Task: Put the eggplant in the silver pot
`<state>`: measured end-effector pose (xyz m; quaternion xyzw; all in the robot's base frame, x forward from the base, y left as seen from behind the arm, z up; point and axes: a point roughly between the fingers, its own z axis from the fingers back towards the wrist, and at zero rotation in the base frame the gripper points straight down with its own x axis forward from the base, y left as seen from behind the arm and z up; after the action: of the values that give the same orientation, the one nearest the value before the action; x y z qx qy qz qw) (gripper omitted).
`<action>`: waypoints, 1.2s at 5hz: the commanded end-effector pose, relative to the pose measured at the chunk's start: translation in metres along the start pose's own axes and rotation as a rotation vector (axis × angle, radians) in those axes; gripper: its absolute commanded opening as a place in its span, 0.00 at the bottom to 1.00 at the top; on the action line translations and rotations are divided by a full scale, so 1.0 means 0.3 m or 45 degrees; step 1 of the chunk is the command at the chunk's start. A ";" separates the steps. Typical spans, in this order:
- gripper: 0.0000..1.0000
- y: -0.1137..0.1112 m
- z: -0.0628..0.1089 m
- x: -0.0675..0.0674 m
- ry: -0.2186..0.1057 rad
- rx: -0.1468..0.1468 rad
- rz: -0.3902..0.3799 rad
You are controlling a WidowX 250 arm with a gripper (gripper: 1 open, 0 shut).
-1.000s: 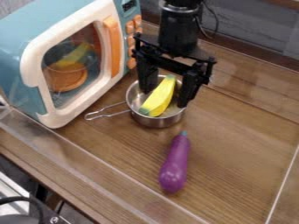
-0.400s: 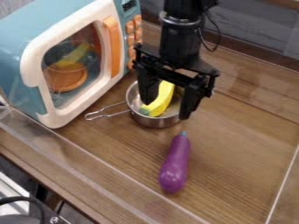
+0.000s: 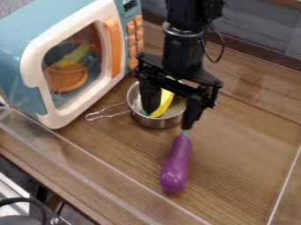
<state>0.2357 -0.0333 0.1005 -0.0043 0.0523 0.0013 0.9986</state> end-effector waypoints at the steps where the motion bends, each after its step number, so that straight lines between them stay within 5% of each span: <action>1: 1.00 -0.008 0.029 0.005 -0.067 -0.007 -0.008; 6: 1.00 -0.034 -0.035 -0.004 -0.080 -0.009 -0.030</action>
<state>0.2295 -0.0427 0.0824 -0.0065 0.0382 -0.0090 0.9992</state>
